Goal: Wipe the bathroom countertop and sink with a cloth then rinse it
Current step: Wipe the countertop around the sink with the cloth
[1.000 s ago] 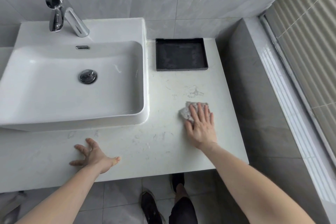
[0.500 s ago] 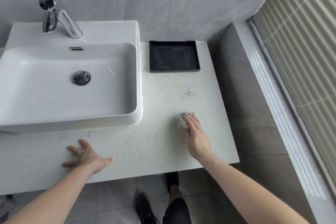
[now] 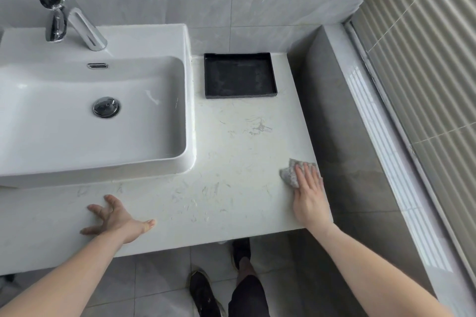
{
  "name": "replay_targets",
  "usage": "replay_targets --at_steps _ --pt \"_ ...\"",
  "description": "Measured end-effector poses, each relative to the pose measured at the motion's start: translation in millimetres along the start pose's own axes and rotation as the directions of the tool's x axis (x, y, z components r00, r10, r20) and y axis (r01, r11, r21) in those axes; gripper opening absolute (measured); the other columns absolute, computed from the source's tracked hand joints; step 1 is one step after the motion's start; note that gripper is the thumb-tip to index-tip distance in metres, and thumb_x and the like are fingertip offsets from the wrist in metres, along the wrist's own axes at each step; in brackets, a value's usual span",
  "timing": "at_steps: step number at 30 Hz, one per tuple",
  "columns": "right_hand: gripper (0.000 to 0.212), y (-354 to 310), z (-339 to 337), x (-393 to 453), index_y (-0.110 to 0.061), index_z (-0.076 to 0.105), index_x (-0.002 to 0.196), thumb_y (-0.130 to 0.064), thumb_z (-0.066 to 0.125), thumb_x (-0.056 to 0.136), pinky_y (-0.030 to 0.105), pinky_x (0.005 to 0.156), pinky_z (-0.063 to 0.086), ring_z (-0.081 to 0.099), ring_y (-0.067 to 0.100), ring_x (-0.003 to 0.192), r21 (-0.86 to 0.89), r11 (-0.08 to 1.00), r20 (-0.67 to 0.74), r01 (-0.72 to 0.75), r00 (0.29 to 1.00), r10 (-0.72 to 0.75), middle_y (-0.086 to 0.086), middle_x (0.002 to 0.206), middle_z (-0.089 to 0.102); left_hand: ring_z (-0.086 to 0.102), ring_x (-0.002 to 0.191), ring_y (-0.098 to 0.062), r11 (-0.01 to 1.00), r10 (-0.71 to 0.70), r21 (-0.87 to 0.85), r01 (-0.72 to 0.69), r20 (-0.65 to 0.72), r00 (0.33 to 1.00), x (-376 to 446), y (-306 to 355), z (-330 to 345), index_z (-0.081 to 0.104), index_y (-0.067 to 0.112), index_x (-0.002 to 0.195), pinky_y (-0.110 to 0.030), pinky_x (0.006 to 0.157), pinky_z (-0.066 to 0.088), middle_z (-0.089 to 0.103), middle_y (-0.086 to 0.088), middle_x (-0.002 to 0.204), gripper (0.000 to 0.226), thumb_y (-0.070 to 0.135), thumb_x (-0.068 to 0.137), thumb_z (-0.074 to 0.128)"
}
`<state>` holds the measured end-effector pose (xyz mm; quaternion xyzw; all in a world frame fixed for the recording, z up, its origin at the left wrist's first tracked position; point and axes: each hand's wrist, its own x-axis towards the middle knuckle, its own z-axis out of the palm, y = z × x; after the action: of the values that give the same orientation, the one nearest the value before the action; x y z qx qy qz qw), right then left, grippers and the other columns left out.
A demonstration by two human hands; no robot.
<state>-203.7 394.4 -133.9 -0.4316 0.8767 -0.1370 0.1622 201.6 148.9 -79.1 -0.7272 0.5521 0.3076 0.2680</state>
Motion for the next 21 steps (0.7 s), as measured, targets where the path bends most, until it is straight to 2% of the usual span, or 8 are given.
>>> replay_targets --at_steps 2,5,7,10,14,17,19,21 --pt "0.057 19.3 -13.6 5.2 -0.014 0.029 0.161 -0.008 0.038 0.105 0.057 0.125 0.021 0.018 0.028 0.158 0.063 0.989 -0.008 -0.134 0.991 0.135 0.007 0.169 0.025 -0.014 0.149 -0.049 1.0 0.002 -0.005 -0.002 0.005 1.0 0.4 -0.5 0.0 -0.026 0.02 0.154 -0.067 0.117 0.001 -0.034 -0.016 0.158 0.157 0.067 0.054 0.086" --pt "0.058 19.3 -29.1 6.0 -0.024 0.025 0.162 -0.011 0.034 0.107 0.048 0.126 0.024 0.027 0.022 0.155 0.232 0.909 -0.056 -0.347 0.928 0.368 -0.004 0.168 0.029 -0.014 0.149 -0.05 1.0 0.002 -0.018 -0.002 0.006 1.0 0.7 -0.9 0.0 -0.025 0.021 0.154 -0.067 0.117 0.0 -0.034 -0.016 0.158 0.157 0.066 0.054 0.086" --pt "0.058 3.3 -33.5 2.4 -0.029 0.029 0.161 -0.009 0.035 0.107 0.045 0.124 0.03 0.029 0.018 0.154 0.322 0.881 -0.112 -0.348 0.91 0.4 -0.01 0.166 0.031 -0.016 0.149 -0.049 1.0 0.008 -0.018 -0.008 -0.001 1.0 0.4 -1.0 0.5 -0.025 0.021 0.154 -0.067 0.117 -0.001 -0.034 -0.016 0.158 0.157 0.067 0.054 0.086" --pt "0.061 -33.5 -22.9 -5.9 -0.028 0.031 0.161 -0.003 0.037 0.106 0.04 0.127 0.023 0.021 0.01 0.156 0.354 0.913 -0.098 -0.205 0.962 0.254 -0.016 0.165 0.028 -0.017 0.149 -0.048 1.0 0.004 -0.007 -0.004 0.0 1.0 1.3 -0.9 -0.4 -0.025 0.019 0.154 -0.068 0.116 -0.002 -0.033 -0.019 0.158 0.158 0.068 0.053 0.086" --pt "0.078 -95.0 14.7 -28.2 -0.026 0.024 0.163 0.011 0.035 0.095 0.038 0.13 0.006 0.004 0.009 0.159 0.228 0.967 0.036 0.11 0.992 -0.121 -0.014 0.167 0.015 -0.016 0.149 -0.048 1.0 0.006 -0.002 -0.006 -0.001 1.0 0.9 -1.1 -0.2 -0.026 0.019 0.154 -0.068 0.116 -0.001 -0.033 -0.019 0.158 0.158 0.069 0.053 0.085" --pt "0.065 -130.9 45.6 -51.1 -0.031 0.006 0.165 -0.021 0.033 0.107 0.043 0.129 -0.008 -0.019 0.014 0.157 0.105 0.969 0.186 0.224 0.953 -0.24 -0.009 0.172 -0.008 -0.017 0.15 -0.046 1.0 0.006 0.001 -0.006 -0.014 1.0 0.6 -1.7 0.3 -0.025 0.019 0.154 -0.068 0.117 -0.001 -0.032 -0.018 0.158 0.158 0.068 0.053 0.085" --pt "0.063 -135.9 55.7 -61.5 -0.031 0.001 0.165 -0.038 0.029 0.109 0.044 0.128 -0.01 -0.023 0.017 0.156 0.016 0.97 0.204 0.244 0.949 -0.242 -0.009 0.171 -0.015 -0.017 0.15 -0.046 1.0 0.004 0.006 -0.004 -0.016 1.0 1.0 -1.9 0.9 -0.025 0.02 0.154 -0.068 0.117 -0.001 -0.032 -0.018 0.158 0.158 0.068 0.053 0.086" --pt "0.063 -125.7 52.6 -65.9 -0.031 -0.003 0.164 -0.043 0.025 0.109 0.044 0.128 -0.01 -0.021 0.018 0.157 -0.035 0.96 0.195 0.279 0.944 -0.268 -0.008 0.172 -0.015 -0.016 0.15 -0.047 1.0 0.003 0.004 -0.002 -0.021 1.0 0.8 -1.5 0.6 -0.024 0.02 0.155 -0.067 0.117 -0.001 -0.032 -0.018 0.158 0.157 0.068 0.053 0.086"
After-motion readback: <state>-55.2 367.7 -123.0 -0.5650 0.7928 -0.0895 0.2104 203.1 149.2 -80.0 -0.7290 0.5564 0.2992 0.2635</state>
